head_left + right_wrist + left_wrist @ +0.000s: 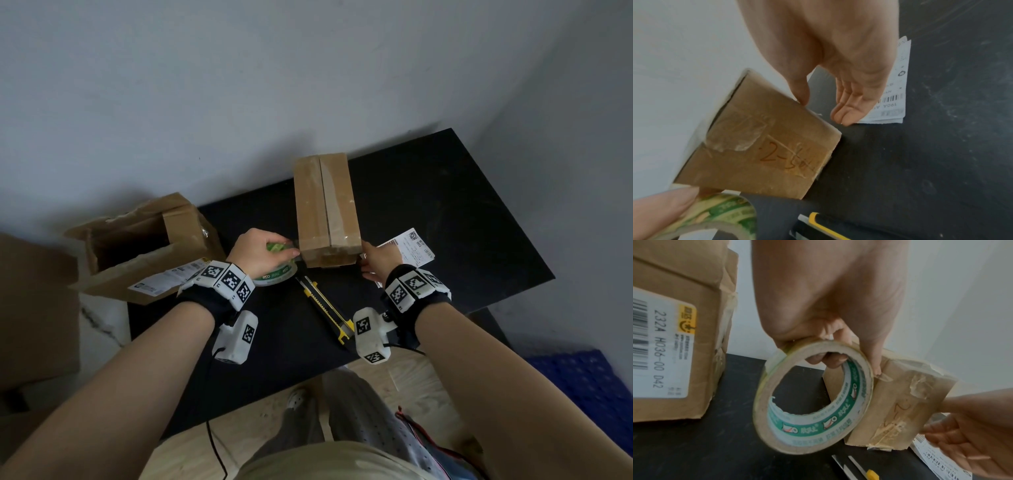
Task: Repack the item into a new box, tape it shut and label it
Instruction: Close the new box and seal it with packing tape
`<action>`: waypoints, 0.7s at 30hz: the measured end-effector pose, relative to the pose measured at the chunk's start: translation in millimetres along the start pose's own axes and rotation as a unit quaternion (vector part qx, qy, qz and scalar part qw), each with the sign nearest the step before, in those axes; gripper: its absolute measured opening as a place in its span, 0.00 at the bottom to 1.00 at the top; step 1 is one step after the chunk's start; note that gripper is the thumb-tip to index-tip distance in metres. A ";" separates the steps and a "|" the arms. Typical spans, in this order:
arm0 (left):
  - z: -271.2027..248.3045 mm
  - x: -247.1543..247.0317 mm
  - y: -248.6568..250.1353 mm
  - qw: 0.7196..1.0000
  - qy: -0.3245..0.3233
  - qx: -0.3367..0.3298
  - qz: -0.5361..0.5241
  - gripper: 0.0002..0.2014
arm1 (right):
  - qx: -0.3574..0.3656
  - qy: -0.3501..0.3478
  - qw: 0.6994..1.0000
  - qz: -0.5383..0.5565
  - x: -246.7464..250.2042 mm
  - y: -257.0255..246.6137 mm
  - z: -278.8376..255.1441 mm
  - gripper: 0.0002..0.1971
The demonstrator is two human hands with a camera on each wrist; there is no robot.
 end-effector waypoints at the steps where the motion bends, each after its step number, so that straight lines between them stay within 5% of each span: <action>1: -0.1 -0.1 0.7 1.000 0.000 0.001 -0.003 0.16 | 0.025 0.020 0.999 -0.022 3.8 -3.4 -1.6 0.14; 4: -0.9 -4.7 7.0 1.000 -0.005 0.001 -0.019 0.15 | 0.168 0.112 0.976 -0.077 19.9 -23.3 -20.7 0.14; 6: -1.0 -9.5 14.0 1.000 -0.012 0.000 -0.028 0.14 | 0.314 0.161 0.930 -0.101 24.1 -43.2 -51.9 0.15; 10: -2.9 -18.8 18.8 0.998 -0.045 0.020 -0.038 0.14 | 0.510 0.092 0.820 -0.243 -7.0 -58.1 -97.6 0.17; 14: -8.9 -15.7 14.2 0.992 -0.063 0.026 -0.103 0.14 | 0.569 0.013 0.703 -0.426 -39.1 -40.2 -103.3 0.24; 21: -15.8 -3.5 -0.7 0.993 -0.056 0.032 -0.102 0.13 | 0.557 0.025 0.642 -0.526 -49.4 -21.2 -88.9 0.31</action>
Point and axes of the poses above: each hand's wrist, its own z-axis towards the middle knuckle, its own x-axis out of the back of the hand, y = z × x, the point moved 5 cm from there along z, towards the middle knuckle, and after that the axes turned 3 degrees about -x, right-handed, at the moved point
